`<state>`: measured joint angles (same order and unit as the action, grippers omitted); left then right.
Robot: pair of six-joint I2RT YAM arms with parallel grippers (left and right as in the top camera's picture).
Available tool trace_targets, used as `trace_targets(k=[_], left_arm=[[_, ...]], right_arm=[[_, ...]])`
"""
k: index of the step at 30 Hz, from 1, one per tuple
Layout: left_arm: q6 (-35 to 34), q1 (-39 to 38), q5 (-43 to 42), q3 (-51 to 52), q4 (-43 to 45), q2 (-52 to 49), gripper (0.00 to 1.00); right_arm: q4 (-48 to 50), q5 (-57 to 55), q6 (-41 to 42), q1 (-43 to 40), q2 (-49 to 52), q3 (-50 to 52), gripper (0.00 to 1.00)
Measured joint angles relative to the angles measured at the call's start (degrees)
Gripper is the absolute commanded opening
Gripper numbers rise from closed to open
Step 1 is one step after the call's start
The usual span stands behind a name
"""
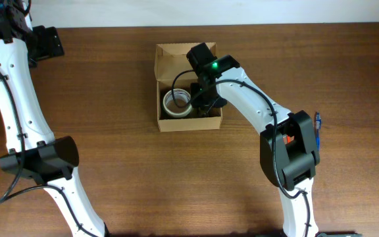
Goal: Pack container
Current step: 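Release the correction tape in the box and raise the right gripper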
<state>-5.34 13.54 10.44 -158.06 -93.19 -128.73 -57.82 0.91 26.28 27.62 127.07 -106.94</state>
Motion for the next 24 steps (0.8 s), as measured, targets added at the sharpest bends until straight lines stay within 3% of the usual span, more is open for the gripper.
trace_targets(k=[15, 24], left_arm=[[0.0, 0.0, 0.0, 0.0, 0.0, 0.0, 0.99], [0.0, 0.0, 0.0, 0.0, 0.0, 0.0, 1.0]], right_arm=[[-4.46, -2.64, -5.84, 0.0, -0.9, -9.81, 0.49], [-10.12, -10.12, -10.19, -0.33, -14.43, -10.6, 0.52]])
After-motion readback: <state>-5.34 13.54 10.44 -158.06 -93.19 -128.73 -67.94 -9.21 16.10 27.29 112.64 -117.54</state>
